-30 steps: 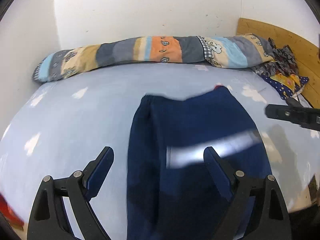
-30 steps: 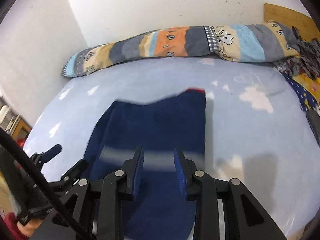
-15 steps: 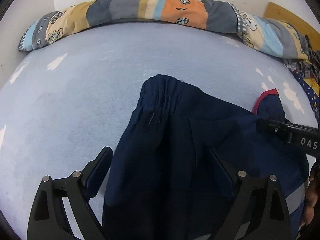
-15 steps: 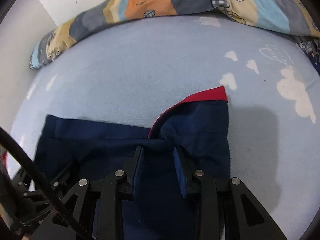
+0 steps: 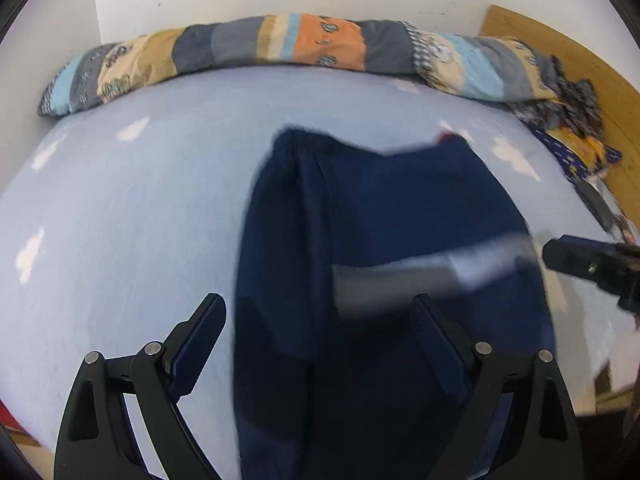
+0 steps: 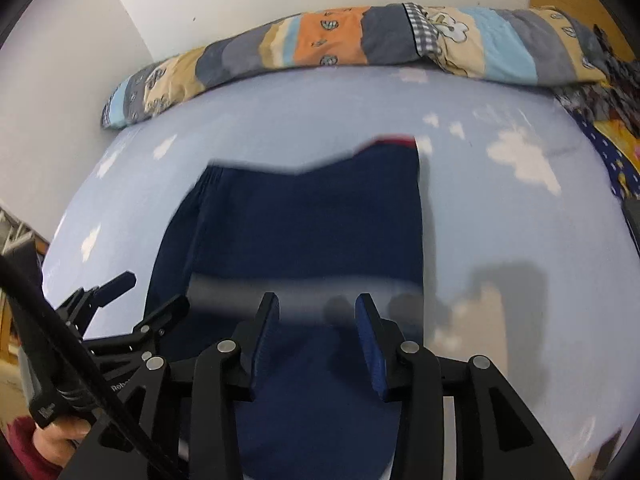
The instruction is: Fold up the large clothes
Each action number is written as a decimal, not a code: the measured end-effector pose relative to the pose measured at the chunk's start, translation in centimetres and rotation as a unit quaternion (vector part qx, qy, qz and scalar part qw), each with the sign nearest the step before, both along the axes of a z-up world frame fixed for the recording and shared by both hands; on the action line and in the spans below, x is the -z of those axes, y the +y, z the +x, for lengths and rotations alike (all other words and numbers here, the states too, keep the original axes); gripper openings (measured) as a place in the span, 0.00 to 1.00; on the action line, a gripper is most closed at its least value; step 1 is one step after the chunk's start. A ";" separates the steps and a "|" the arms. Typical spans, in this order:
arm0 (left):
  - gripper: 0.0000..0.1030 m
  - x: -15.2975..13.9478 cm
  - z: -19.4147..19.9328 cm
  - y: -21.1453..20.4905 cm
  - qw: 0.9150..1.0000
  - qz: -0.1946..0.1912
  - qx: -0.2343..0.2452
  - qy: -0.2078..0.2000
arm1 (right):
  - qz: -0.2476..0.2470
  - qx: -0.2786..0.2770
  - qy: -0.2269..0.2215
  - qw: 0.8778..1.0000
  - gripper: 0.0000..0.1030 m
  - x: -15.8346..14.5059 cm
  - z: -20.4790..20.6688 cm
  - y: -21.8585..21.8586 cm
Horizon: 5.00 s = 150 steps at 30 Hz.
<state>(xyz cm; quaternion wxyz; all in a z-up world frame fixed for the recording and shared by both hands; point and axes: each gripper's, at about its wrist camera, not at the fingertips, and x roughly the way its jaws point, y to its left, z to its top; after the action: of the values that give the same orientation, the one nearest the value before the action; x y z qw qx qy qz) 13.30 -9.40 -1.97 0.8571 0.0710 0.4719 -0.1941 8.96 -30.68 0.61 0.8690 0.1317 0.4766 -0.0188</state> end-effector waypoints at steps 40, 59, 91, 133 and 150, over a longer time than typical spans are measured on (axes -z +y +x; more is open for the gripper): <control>0.96 4.0 -8.6 -1.7 0.993 0.066 0.038 -0.085 | -0.037 0.020 0.001 0.999 0.65 6.5 -4.5 3.0; 0.98 4.4 -8.8 -2.1 0.992 0.072 0.039 -0.099 | -0.054 0.013 0.016 0.998 0.68 7.7 -4.5 3.6; 1.00 4.9 -4.8 1.1 0.998 0.023 -0.028 -0.052 | -0.057 0.022 0.014 0.998 0.79 7.0 1.7 1.2; 1.00 -3.0 -16.3 5.2 0.987 0.042 -0.062 -0.140 | -0.190 0.038 -0.231 0.954 0.90 0.5 -20.2 12.5; 1.00 -3.1 -16.5 5.1 0.985 0.057 -0.069 -0.151 | -0.189 0.043 -0.239 0.951 0.90 0.2 -20.4 12.2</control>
<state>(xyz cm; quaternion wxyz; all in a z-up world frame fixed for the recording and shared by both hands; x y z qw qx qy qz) -3.24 -4.30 1.14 0.9242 0.1155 0.3515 -0.0945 -11.43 -18.43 0.42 0.9648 -0.0137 0.2364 -0.1142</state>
